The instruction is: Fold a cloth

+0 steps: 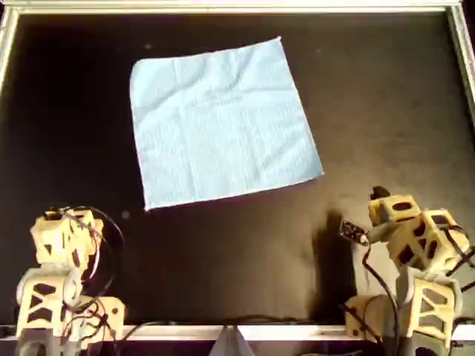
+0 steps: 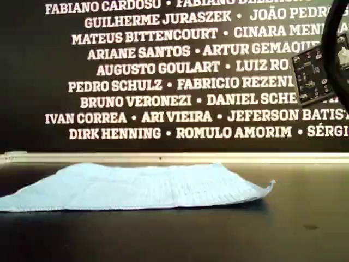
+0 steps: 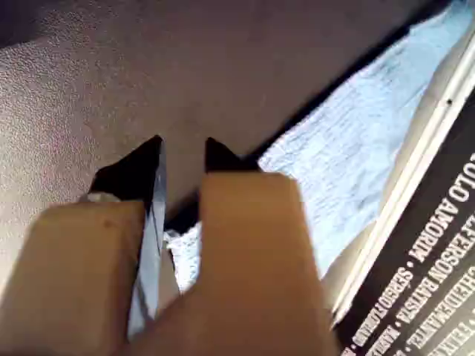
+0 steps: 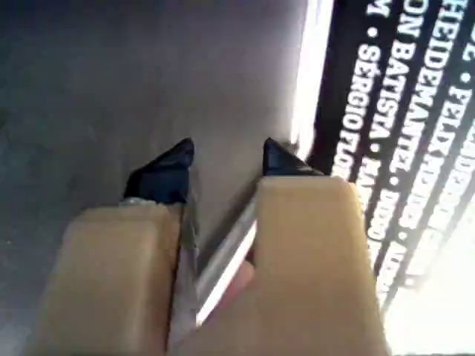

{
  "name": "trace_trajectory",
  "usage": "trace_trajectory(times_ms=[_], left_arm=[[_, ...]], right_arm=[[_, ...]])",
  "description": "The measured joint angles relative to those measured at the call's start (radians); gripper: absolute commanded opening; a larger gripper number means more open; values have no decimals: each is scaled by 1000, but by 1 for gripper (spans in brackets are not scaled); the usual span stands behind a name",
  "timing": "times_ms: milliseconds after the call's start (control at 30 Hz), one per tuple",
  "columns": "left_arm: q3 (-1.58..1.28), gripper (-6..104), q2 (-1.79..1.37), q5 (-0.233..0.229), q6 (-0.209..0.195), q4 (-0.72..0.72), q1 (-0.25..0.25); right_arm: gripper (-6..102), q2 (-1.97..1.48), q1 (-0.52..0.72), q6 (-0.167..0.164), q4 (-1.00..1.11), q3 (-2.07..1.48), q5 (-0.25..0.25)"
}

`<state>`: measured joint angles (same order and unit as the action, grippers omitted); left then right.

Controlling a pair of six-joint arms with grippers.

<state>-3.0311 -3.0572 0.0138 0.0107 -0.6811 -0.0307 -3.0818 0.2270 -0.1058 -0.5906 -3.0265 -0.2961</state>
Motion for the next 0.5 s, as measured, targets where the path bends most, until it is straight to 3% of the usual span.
trace_trajectory(times_ms=[500], left_arm=[[0,15,6,0,3,0,2]], right_arm=[[36,0,0,0,0,0,0]])
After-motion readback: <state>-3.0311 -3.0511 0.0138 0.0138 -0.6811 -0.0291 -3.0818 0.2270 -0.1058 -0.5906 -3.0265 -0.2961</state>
